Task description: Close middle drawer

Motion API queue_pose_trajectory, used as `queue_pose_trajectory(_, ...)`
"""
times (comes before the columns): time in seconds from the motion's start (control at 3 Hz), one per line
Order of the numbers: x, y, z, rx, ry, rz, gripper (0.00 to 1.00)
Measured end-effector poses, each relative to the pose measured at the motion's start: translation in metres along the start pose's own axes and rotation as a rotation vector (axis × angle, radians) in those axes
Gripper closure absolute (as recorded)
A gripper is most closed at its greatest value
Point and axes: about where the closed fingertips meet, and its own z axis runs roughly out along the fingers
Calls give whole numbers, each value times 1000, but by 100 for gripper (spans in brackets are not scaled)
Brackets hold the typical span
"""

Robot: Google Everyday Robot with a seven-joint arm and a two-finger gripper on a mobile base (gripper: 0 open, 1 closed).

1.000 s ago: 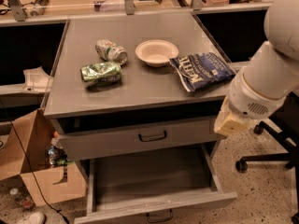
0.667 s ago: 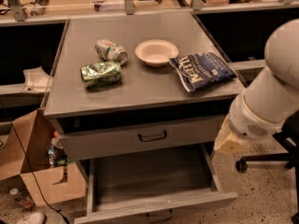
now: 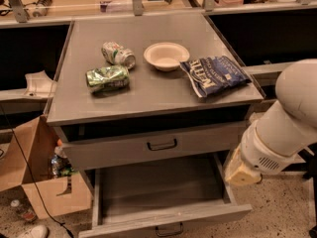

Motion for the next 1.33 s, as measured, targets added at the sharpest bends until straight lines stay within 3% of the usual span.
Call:
queue_pose_trajectory(0.33,9,21,26,-50,-24,35,100)
queue_pose_trajectory(0.67,21,35,69,-113,-54,79,100)
queue_pose_trajectory(1.0,33,48,120,-185,-45,125,100)
queue_pose_trajectory(1.33,35,50,129,-199,-43,134,100)
